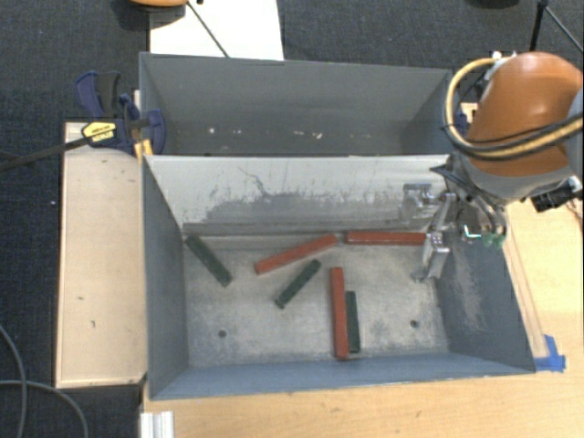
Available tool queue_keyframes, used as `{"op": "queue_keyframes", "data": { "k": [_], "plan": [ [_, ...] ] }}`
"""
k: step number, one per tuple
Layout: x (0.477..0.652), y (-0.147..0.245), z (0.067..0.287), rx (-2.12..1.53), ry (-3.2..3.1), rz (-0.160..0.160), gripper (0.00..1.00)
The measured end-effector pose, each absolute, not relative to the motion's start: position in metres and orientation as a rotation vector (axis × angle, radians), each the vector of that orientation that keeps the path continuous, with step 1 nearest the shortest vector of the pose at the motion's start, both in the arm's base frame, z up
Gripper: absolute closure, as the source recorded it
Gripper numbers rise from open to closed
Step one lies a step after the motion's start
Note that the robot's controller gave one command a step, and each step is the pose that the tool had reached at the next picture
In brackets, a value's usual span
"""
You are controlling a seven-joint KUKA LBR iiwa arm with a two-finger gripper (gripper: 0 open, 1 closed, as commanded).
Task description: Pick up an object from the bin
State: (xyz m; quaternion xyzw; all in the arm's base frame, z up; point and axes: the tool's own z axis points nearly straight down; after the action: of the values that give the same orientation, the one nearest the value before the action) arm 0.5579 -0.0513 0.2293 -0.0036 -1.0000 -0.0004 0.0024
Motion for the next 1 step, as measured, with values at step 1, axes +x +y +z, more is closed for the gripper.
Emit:
{"op": "queue_keyframes", "data": {
  "k": [1],
  "plan": [
    [0.5593, -0.0512, 0.2339, -0.009, -3.145, 0.0, 0.0]
  ]
}}
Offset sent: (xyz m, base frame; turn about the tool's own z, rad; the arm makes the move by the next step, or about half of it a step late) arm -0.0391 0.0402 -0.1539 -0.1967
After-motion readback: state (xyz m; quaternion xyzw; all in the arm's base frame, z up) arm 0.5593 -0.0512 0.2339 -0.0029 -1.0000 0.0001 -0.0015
